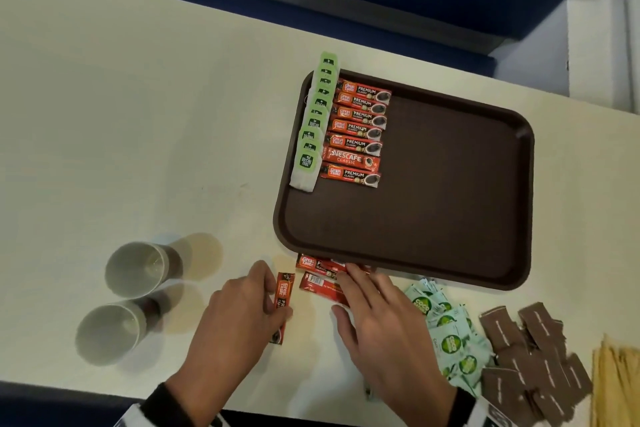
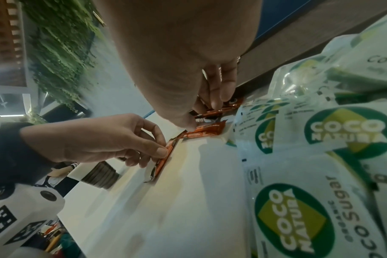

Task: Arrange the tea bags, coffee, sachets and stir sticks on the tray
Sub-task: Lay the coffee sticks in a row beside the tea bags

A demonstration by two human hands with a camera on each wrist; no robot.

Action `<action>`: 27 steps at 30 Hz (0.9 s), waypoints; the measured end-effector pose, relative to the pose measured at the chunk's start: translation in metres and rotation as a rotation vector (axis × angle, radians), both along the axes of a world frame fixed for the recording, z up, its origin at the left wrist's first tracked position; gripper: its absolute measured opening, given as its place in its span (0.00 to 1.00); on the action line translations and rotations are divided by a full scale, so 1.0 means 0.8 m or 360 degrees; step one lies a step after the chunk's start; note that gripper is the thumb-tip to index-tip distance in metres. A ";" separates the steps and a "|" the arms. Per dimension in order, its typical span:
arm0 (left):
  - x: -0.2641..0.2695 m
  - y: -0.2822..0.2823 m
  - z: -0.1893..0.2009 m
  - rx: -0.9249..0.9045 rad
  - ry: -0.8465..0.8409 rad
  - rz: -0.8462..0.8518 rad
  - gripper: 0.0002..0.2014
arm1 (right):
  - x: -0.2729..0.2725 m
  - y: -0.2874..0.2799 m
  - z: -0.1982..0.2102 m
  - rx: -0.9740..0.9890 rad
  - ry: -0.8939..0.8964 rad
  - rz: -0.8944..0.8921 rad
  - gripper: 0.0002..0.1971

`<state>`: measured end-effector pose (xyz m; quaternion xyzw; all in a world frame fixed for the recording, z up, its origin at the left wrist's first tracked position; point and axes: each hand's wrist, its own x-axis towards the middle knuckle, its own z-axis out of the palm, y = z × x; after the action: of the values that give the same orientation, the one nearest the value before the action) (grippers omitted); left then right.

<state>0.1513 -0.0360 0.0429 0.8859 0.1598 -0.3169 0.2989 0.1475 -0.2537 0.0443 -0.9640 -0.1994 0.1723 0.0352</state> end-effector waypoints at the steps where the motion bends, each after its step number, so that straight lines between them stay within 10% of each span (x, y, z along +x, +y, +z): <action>1: 0.000 0.001 -0.001 -0.0009 0.0001 -0.0004 0.20 | 0.001 0.002 0.000 0.0006 0.0001 -0.0005 0.22; 27: -0.006 0.018 -0.004 -0.0223 -0.0114 -0.0010 0.15 | -0.006 0.036 -0.013 0.0111 0.0159 -0.0131 0.29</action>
<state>0.1468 -0.0219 0.0397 0.8740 0.1236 -0.2964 0.3646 0.1428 -0.2253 0.0335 -0.9598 -0.1633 0.2116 0.0858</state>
